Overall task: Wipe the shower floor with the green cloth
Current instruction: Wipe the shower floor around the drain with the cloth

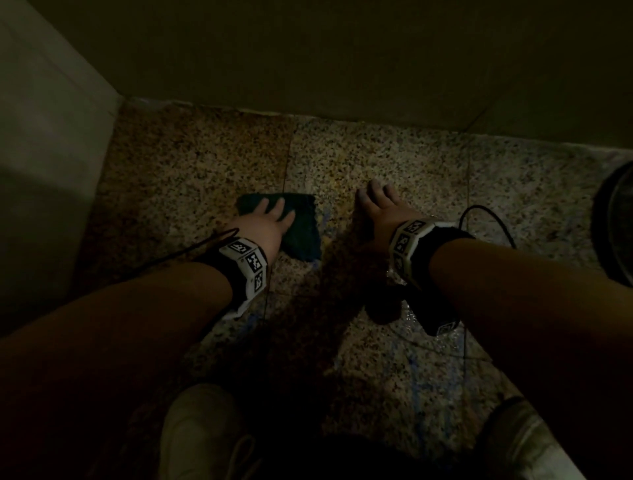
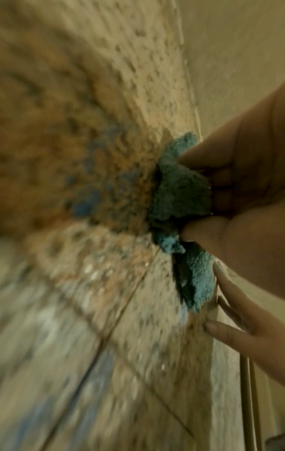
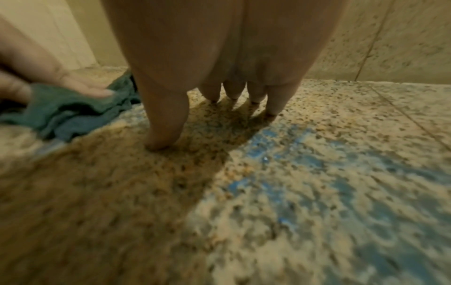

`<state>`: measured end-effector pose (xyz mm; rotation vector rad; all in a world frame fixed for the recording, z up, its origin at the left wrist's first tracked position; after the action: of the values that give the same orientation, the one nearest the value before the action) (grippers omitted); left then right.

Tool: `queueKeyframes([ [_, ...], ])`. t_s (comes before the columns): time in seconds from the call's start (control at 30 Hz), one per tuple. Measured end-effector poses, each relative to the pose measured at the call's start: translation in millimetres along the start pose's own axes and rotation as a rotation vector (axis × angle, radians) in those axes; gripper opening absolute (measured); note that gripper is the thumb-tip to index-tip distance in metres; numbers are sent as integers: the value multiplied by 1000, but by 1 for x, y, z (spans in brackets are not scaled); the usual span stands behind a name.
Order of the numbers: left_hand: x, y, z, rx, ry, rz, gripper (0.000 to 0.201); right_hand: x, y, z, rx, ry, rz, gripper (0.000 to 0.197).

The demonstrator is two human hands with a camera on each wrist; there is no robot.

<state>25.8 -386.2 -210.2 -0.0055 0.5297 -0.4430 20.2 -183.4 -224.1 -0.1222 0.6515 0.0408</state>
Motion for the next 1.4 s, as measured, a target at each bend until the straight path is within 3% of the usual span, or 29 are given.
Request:
queueKeyframes([
  [0.27, -20, -2, -10, -2, 83, -58, 90, 0, 0, 0, 11, -16, 1, 95],
  [0.5, -61, 7, -39, -55, 52, 10, 91, 0, 0, 1, 18, -35, -6, 94],
  [0.73, -37, 21, -13, 8, 8, -10, 85, 1, 13, 4, 27, 26, -14, 97],
  [0.9, -17, 28, -4, 48, 68, -52, 83, 7, 30, 10, 113, 14, -40, 100],
  [1.07, -25, 28, -7, 55, 121, -94, 80, 9, 28, 3, 126, 0, -29, 95],
  [1.4, -55, 43, -24, 29, 86, -29, 84, 11, 31, 4, 103, -8, -29, 102],
])
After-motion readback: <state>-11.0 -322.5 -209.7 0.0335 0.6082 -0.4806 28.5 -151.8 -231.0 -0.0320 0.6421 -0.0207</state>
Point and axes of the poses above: each hand's wrist, its own z-axis away from the middle knuckle, its own x-axis out of the palm, y = z × x, the point moved 1 cm from there along -z, towards the middle knuckle, and after that the axes turned 3 degrees about -z, right-handed, at the moved point
